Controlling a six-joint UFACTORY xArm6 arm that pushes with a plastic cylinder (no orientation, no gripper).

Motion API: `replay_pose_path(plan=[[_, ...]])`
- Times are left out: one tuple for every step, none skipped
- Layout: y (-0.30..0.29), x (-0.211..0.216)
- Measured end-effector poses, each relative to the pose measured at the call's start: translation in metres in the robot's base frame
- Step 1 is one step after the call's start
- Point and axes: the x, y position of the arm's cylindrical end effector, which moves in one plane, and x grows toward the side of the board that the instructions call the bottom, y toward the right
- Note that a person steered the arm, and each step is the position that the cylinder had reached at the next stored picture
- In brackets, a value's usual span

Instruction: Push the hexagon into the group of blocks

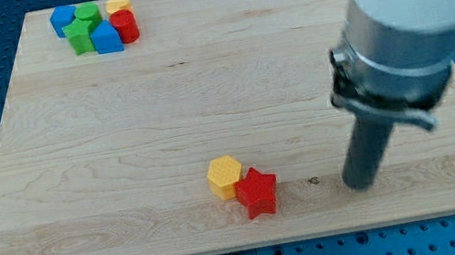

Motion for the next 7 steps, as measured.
replay_pose_path(plan=[[-0.036,0.021],[-0.093,0.022],[-0.137,-0.002],[-0.153,-0.058],[-0.162,-0.071],[-0.160,-0.048],[-0.135,-0.061]])
